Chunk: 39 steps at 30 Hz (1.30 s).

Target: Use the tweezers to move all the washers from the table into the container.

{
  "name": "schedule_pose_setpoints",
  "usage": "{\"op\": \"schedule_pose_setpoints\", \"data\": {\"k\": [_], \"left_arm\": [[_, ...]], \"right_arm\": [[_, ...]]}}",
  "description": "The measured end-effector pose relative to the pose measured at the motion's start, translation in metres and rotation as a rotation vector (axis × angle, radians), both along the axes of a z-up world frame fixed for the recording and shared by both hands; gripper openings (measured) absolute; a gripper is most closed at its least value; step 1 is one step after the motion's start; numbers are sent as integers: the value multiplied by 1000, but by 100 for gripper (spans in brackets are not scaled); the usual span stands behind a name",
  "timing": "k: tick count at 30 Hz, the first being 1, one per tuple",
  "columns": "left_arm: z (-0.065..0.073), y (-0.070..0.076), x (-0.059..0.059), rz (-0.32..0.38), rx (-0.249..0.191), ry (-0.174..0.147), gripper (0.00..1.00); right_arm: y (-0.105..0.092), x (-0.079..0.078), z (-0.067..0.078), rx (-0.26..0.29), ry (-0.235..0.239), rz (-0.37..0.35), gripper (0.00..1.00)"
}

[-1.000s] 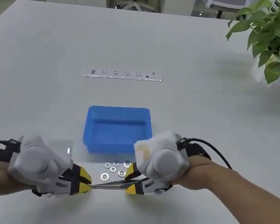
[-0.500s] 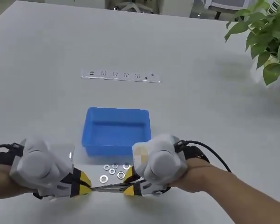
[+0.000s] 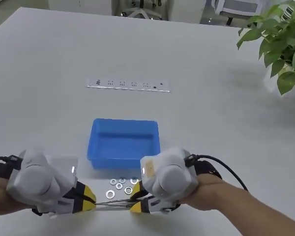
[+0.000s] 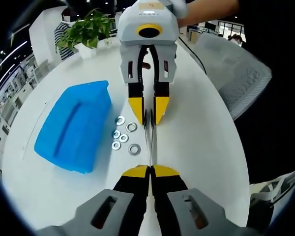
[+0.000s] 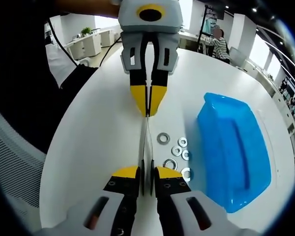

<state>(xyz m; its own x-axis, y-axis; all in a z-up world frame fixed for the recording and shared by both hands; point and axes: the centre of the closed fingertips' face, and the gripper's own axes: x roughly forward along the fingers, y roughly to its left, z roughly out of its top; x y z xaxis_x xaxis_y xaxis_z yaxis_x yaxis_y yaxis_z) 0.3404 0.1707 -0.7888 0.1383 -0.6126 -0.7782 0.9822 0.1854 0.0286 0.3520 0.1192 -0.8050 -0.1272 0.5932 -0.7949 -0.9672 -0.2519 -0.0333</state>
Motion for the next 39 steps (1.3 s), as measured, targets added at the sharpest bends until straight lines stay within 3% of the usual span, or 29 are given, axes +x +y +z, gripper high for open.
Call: {"op": "schedule_pose_setpoints", "data": {"k": [17,27,39], "left_arm": [[35,-10,1,-26,-16,-41,5],[65,-24,3,-58,-51,-75,5],[88,-36,4,-101,-72,-109,5]], "right_arm": [[5,-4,1,11,-2,3,13],[5,-4,11,36,-4,-25,12],[11,-6,21,74,-6,-46,12]]}}
